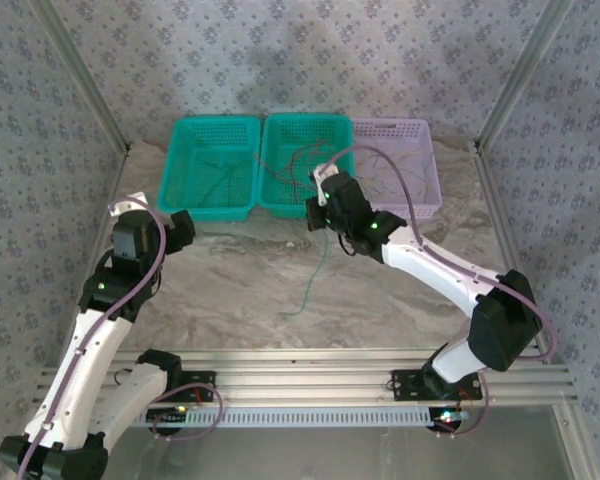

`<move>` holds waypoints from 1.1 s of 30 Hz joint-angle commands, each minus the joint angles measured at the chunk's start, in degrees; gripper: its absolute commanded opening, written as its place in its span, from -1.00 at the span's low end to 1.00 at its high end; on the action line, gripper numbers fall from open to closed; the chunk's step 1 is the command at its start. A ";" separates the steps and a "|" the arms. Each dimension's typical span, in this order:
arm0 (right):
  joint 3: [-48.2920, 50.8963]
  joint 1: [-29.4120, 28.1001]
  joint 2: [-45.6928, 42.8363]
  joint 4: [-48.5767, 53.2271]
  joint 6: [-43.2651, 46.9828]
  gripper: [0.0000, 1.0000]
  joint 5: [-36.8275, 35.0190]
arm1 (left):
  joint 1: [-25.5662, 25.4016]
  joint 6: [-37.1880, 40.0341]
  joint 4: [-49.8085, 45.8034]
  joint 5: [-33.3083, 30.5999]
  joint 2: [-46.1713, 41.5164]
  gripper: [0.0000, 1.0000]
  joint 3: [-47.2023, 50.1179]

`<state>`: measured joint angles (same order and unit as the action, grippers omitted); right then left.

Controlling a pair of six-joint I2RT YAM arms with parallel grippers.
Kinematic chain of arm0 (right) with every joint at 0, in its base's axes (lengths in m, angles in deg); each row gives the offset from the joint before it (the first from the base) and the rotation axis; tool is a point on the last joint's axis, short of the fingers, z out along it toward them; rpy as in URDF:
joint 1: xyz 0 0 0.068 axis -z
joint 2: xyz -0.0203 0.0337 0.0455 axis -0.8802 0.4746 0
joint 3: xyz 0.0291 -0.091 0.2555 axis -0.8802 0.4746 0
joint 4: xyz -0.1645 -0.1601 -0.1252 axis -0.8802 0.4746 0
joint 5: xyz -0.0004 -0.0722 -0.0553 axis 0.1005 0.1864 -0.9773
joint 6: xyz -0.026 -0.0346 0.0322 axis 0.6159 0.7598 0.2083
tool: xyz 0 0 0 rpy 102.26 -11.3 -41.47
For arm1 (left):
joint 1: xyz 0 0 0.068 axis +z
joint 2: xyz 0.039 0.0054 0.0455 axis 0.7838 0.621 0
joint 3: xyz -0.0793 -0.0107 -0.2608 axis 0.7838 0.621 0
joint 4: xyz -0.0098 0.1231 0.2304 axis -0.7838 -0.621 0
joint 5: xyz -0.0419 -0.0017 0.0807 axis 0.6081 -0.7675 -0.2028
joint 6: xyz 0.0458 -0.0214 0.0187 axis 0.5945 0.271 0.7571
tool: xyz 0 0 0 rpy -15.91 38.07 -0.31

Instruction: Untangle the cables

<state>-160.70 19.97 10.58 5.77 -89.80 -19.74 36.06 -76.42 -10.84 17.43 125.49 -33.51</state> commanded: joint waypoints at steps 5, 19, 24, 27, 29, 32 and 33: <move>-20.50 -2.06 10.60 5.58 3.89 -1.00 1.19 | -0.44 0.87 1.10 -1.74 -0.65 0.99 0.24; -57.97 -1.75 37.50 11.91 2.29 -1.00 6.14 | -0.45 1.03 1.52 -1.90 -1.31 1.00 0.61; -69.49 -1.52 42.16 15.11 0.58 -1.00 11.52 | -0.44 0.71 1.45 0.54 0.50 1.00 0.17; -70.20 -1.19 42.54 13.77 -2.77 -1.00 18.52 | -0.45 0.39 2.45 3.80 1.18 0.99 0.41; -70.15 -0.77 42.85 12.74 -5.79 -1.00 23.81 | -0.44 0.40 3.65 7.41 2.31 0.99 0.46; -69.88 -0.69 43.14 11.00 -9.78 -1.00 30.65 | -0.45 -0.14 6.29 14.54 3.91 1.00 0.60; -69.85 -0.83 43.16 10.72 -10.53 -1.00 32.30 | -0.37 -0.60 7.17 16.80 4.34 1.00 0.69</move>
<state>-229.49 19.06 52.88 17.99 -94.98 3.21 36.06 -76.25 -7.89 25.82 129.09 -32.99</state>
